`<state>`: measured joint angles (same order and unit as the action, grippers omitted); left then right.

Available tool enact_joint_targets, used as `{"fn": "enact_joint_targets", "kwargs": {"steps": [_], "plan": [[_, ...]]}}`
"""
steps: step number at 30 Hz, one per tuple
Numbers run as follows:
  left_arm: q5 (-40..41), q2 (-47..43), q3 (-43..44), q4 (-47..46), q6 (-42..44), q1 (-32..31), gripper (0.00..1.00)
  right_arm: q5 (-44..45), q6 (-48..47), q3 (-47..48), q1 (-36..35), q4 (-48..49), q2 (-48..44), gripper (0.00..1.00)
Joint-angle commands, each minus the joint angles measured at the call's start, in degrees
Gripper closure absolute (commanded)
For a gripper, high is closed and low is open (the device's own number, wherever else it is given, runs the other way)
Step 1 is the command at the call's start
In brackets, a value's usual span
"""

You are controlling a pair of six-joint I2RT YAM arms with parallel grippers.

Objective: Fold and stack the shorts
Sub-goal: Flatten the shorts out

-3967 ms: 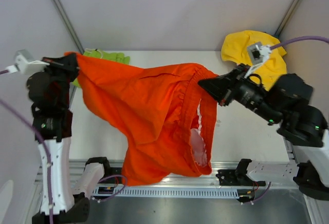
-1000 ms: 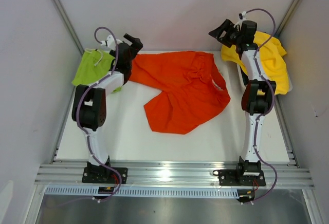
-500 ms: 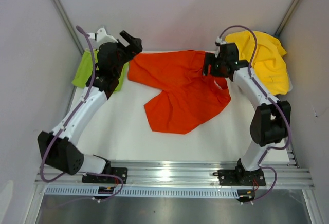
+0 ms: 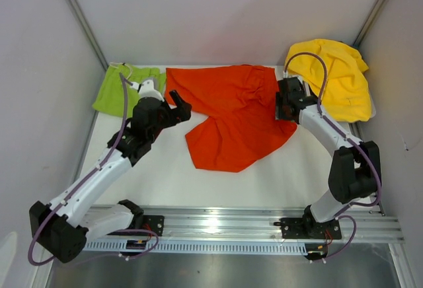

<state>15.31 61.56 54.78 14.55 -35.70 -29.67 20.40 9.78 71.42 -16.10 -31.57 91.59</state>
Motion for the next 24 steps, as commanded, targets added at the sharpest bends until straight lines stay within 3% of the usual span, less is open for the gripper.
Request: {"fn": "enact_joint_targets", "kwargs": {"steps": [1,11,18,22,24], "plan": [[1.39,-5.21,-2.22,2.23,2.22,-1.00,0.01,9.03,-3.53,1.80,-1.74,4.32,0.96,0.42],[-0.54,-12.42,-7.50,5.58,4.15,-1.35,0.01,8.95,-12.32,3.02,-4.29,10.04,7.44,0.39],[-1.95,-11.73,-7.32,6.02,4.68,-1.44,0.01,6.31,-15.23,8.21,-4.47,8.72,14.65,0.43],[-2.83,-10.76,-7.41,5.23,4.59,-1.44,0.01,8.68,-14.97,10.06,-3.77,8.11,17.65,0.58],[-2.92,-10.23,-7.24,5.32,4.68,-1.53,0.01,7.64,-13.57,9.80,-2.19,7.93,17.31,0.76]]}}
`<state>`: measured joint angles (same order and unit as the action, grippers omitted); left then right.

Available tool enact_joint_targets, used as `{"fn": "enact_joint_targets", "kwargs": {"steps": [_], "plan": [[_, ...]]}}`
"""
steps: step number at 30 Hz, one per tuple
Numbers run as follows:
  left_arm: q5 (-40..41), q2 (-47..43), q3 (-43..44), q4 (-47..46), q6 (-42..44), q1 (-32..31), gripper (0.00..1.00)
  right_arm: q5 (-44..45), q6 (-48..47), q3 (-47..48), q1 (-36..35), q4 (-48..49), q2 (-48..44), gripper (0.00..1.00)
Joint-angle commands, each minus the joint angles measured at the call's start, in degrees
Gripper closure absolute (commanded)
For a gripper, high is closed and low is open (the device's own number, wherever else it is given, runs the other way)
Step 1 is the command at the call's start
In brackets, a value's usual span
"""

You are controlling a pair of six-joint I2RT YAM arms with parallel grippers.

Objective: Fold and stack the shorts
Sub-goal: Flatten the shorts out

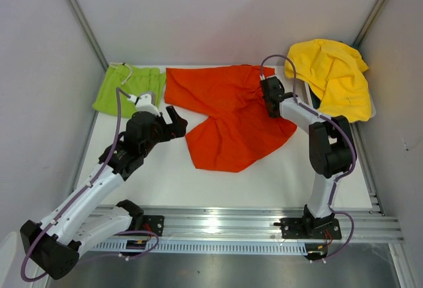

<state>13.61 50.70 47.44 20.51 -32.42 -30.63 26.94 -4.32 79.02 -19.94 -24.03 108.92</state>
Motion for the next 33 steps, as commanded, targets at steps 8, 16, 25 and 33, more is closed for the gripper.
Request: {"fn": "enact_joint_targets", "kwargs": {"steps": [8,16,25,33], "plan": [[-1.21,0.63,-0.15,-0.74,1.22,-0.48,0.01,-14.36,13.09,0.26,15.10,-1.19,-3.19,1.00],[-0.95,-0.07,-0.07,-0.21,1.22,-0.48,0.01,-16.14,18.29,0.78,20.21,-2.50,0.67,1.00],[-0.69,0.72,-0.24,0.75,1.22,-1.27,0.01,2.23,15.39,5.00,10.90,-8.05,7.61,1.00],[0.89,-0.33,0.11,3.04,1.49,-2.24,0.01,5.33,14.42,4.56,4.57,-11.12,12.98,1.00]]}}
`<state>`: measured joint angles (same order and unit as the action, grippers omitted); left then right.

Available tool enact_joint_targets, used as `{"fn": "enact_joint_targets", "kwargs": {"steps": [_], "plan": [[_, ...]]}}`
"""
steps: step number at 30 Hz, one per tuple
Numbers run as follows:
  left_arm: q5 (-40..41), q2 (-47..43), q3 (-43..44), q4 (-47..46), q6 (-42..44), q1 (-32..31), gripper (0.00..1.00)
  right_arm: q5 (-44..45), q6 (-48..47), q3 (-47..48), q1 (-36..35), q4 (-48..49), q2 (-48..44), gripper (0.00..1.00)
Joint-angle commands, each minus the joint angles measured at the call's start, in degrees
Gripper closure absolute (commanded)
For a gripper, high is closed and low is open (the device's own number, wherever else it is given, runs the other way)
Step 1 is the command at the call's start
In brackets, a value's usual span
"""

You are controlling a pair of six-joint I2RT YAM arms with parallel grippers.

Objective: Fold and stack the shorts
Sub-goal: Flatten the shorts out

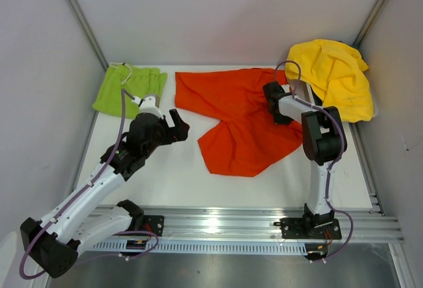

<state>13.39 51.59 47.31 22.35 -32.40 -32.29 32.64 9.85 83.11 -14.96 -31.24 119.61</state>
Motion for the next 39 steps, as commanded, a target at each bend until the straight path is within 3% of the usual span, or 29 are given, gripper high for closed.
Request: {"fn": "enact_joint_targets", "kwargs": {"steps": [1,9,13,17,25,29,33,36,39], "plan": [[1.20,-1.58,0.15,1.38,1.55,-0.58,0.01,-1.17,0.35,0.39,-1.03,-4.43,2.81,1.00],[2.26,-2.64,0.15,3.05,1.73,-0.75,0.01,-8.64,3.60,-1.37,-14.29,-6.46,1.06,1.00],[3.22,-3.52,0.15,3.32,1.64,-0.75,0.01,-10.58,5.62,4.49,-26.66,-9.70,1.41,1.00],[3.75,-3.87,-0.20,3.40,1.55,-0.75,0.01,-12.51,8.16,7.68,-31.53,-10.42,0.63,1.00],[2.52,1.39,-4.58,-1.60,1.47,-0.75,0.01,-22.35,16.07,-8.64,-24.25,-0.50,-20.27,1.00],[1.12,8.42,-5.03,-5.73,0.68,-0.93,0.01,-25.43,22.66,-23.75,-19.15,6.09,-31.26,1.00],[-0.46,14.84,-2.76,-6.62,0.50,-1.37,0.01,-33.75,31.00,-42.45,-8.63,15.22,-40.41,1.00],[0.23,17.13,-1.08,-5.56,0.50,-2.42,0.01,-34.15,31.99,-47.50,-3.16,15.87,-44.37,1.00],[0.94,16.09,-1.25,-5.74,0.24,-3.12,0.01,-30.12,31.46,-46.99,-2.00,11.39,-44.20,1.00]]}}
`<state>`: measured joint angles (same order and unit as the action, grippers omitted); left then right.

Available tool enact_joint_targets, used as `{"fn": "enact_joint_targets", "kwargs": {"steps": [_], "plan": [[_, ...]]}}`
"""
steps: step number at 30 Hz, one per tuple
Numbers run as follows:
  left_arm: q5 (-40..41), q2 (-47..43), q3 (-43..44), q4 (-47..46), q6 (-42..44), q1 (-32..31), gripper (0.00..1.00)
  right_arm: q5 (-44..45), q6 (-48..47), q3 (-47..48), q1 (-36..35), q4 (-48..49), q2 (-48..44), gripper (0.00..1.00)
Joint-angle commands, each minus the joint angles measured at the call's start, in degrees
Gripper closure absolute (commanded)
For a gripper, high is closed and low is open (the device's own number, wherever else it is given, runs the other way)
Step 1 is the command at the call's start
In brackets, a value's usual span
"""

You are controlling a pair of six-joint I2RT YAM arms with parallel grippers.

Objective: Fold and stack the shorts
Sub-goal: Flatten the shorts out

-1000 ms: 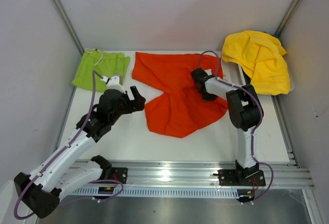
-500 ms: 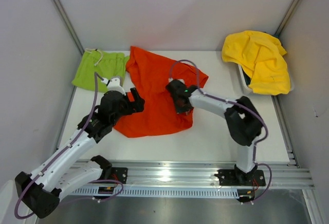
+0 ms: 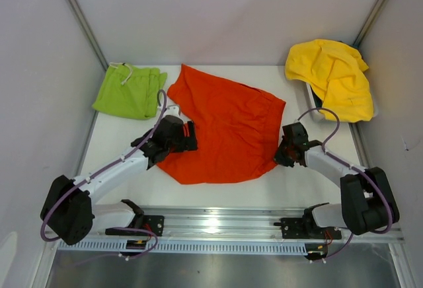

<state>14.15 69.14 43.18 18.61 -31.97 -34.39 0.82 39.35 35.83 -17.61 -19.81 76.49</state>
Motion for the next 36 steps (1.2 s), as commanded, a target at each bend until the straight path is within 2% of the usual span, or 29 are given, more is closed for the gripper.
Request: {"fn": "enact_joint_targets", "kwargs": {"steps": [1,6,10,15,18,19,21,22,26,29,32,35,36], "plan": [[0.52,-1.82,2.88,-1.83,-0.20,-1.12,0.01,4.51,1.96,0.90,0.99,-1.79,-0.12,1.00],[2.02,-3.31,2.96,-0.33,0.06,-1.29,0.01,9.72,1.17,2.22,0.91,-4.00,5.59,1.00],[3.33,-5.07,3.31,1.69,0.41,-1.29,0.01,12.27,0.64,4.59,0.38,-6.37,10.87,0.91],[4.57,-8.75,5.16,5.37,0.94,-1.29,0.01,22.28,0.55,10.65,-0.94,-14.88,12.27,0.85],[5.01,-10.25,5.95,7.05,0.94,-1.29,0.01,26.59,-0.33,14.17,0.64,-18.23,14.47,0.84],[5.01,-10.95,6.13,7.31,0.94,-1.29,0.01,27.04,-0.59,14.87,1.08,-18.77,15.00,0.68],[5.01,-11.49,6.48,7.93,0.94,-1.29,0.01,28.53,-1.56,16.54,1.26,-19.91,15.88,0.43],[5.09,-11.66,6.48,8.11,0.94,-1.29,0.01,29.06,-1.47,16.90,1.26,-20.17,15.71,0.35],[5.88,-11.93,6.05,9.77,0.94,-1.29,0.01,30.73,-0.86,17.25,-0.23,-20.88,9.49,0.34],[6.50,-13.24,3.85,11.01,-0.29,-1.20,0.01,31.17,-3.05,18.13,-4.44,-20.88,2.10,0.34],[5.71,-14.82,1.03,9.78,-1.61,-0.77,0.01,32.75,-5.43,20.23,-12.08,-21.58,-3.35,0.34],[4.66,-15.44,-0.11,9.69,-2.57,0.46,0.01,26.89,-7.09,20.68,-18.33,-19.31,-6.51,0.35],[4.13,-15.88,-0.29,9.78,-2.92,0.99,0.01,24.43,-8.40,20.33,-20.08,-15.47,-7.05,0.36]]}}
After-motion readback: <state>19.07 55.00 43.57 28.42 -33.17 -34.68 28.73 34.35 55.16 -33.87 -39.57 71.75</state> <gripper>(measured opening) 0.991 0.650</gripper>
